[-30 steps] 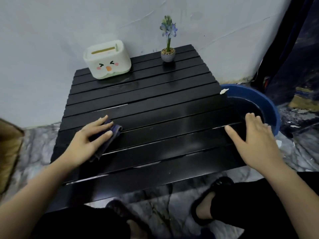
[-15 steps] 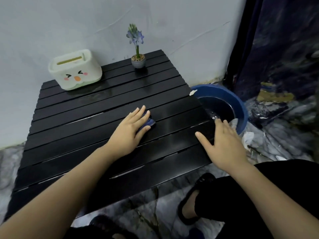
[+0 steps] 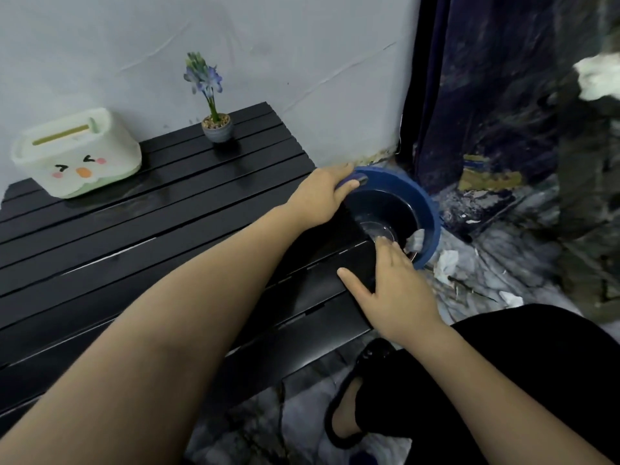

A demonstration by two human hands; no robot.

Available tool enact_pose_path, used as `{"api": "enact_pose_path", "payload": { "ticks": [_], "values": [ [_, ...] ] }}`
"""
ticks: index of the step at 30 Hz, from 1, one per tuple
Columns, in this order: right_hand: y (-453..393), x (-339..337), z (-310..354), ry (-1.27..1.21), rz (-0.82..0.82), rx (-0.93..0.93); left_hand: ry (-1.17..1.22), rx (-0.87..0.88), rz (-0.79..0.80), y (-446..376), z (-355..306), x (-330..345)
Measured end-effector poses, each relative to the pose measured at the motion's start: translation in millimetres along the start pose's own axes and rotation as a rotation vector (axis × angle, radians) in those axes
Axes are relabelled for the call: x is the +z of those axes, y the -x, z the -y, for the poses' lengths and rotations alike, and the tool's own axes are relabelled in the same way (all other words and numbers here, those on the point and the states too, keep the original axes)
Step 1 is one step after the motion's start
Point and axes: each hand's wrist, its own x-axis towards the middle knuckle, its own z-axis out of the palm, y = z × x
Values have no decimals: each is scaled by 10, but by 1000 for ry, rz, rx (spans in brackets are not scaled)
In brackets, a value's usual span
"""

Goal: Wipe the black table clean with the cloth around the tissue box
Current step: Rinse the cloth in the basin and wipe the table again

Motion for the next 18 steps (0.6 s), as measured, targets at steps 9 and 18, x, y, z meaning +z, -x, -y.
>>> {"api": "enact_pose_path", "payload": {
  "ticks": [9,18],
  "values": [
    [141,-141,-66,-15,53,-45,-131,62,31,1863,400,-653],
    [197,-81,-135,-18,79,-111,-244,-100,58,3054,486,-516]
  ]
}}
